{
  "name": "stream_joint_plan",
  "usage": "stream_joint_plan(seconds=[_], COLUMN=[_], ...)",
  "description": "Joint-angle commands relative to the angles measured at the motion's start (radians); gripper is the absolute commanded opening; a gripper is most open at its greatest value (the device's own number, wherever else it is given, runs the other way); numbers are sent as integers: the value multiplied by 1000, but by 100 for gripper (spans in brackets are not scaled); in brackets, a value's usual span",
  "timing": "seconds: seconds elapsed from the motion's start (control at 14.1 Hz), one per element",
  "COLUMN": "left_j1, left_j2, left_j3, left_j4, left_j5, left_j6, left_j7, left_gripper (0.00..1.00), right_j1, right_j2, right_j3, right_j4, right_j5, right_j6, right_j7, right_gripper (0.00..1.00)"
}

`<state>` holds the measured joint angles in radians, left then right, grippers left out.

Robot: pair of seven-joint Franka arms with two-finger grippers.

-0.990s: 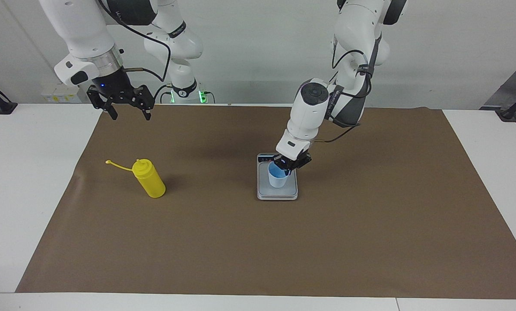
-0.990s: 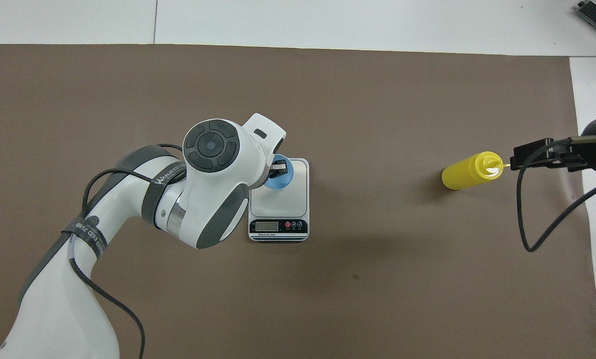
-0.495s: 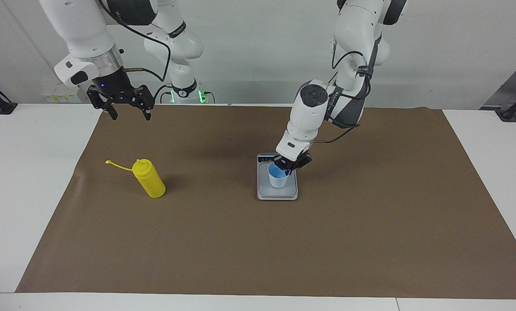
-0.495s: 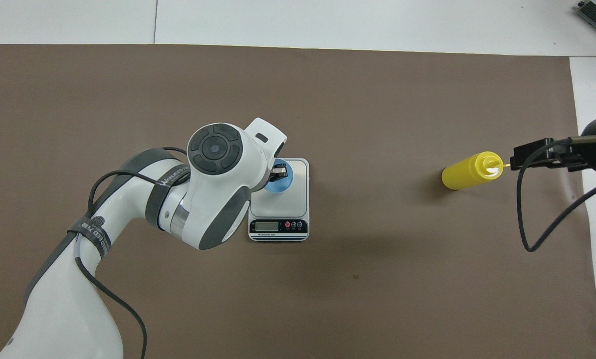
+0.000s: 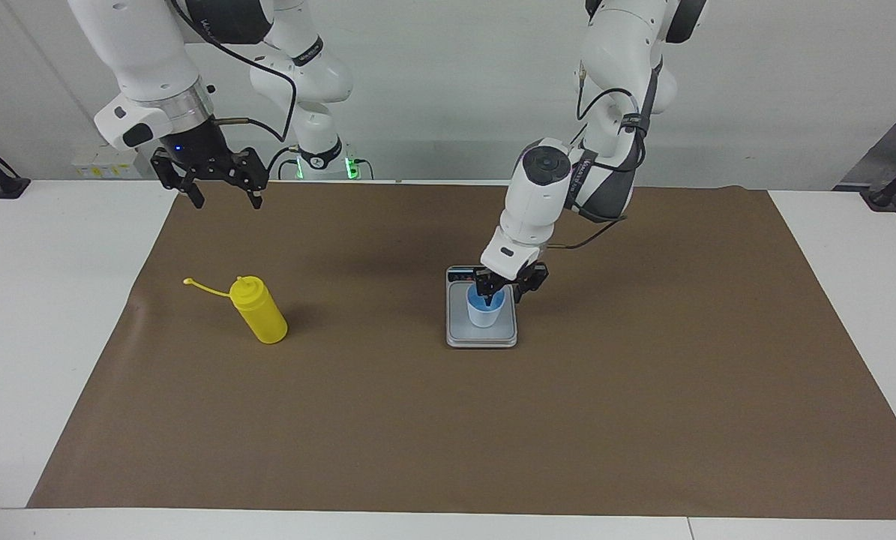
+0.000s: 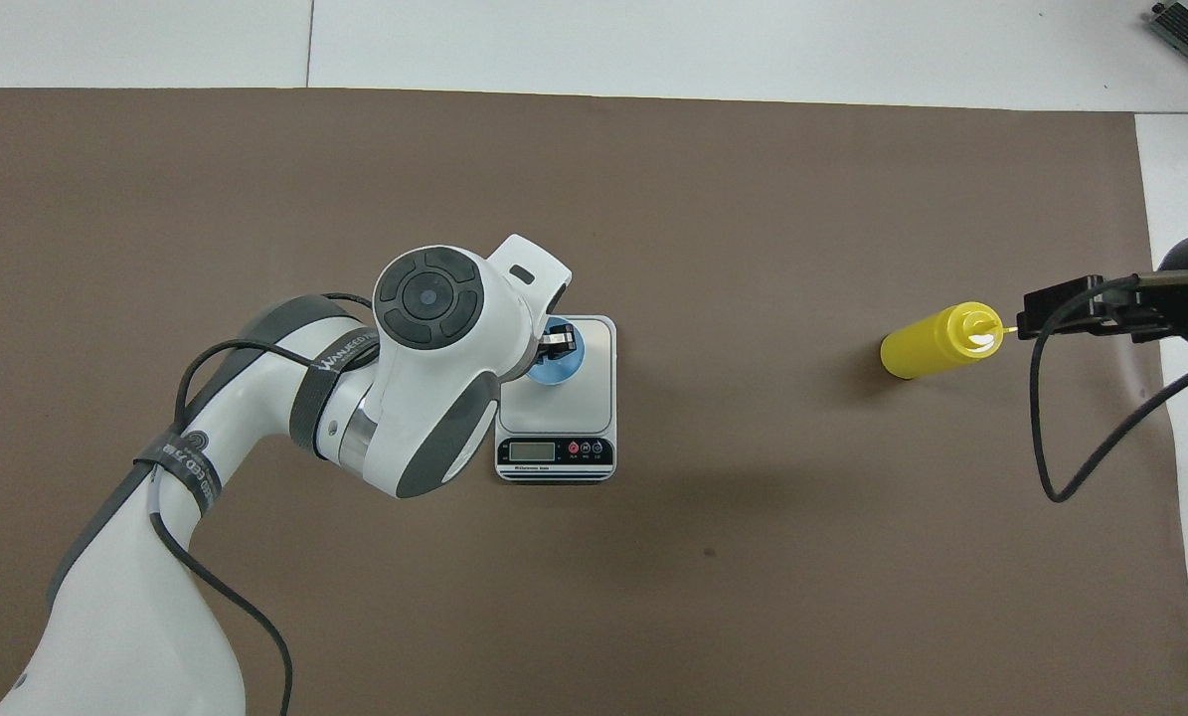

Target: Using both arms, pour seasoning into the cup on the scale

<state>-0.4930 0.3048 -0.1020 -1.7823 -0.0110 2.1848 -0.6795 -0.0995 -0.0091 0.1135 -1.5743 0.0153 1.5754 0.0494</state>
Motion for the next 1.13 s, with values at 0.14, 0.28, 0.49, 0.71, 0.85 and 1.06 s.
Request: stream_joint_plan(seconds=[0.14,0.28,0.49,0.71,0.85,1.06], left_j1=[72,123,224,306,373,454], left_j2=[-124,-151,-223,-274,-291,-305], left_j3=[13,13,10,13,13,15], left_j4=[-2,20,14,3,3,-2], left_j5=[45,45,36,28,17,10], left_j6=[-109,-167,-253,-321,-359,-387], left_j7=[88,193,398,564,680,803], left_gripper=[100,100,100,100,100,100], right_j1=[-13,-12,-13,-13,-13,-16], right_j2=[-26,-26,-26,-26,-26,-26], right_j3=[6,6,6,6,6,6], right_j4=[-32,-32,-32,-32,-32,-32], right_j5=[12,12,12,12,12,12], right_j6=[14,14,14,14,14,14], right_j7=[10,9,9,9,9,6], right_gripper=[100,100,100,100,100,100])
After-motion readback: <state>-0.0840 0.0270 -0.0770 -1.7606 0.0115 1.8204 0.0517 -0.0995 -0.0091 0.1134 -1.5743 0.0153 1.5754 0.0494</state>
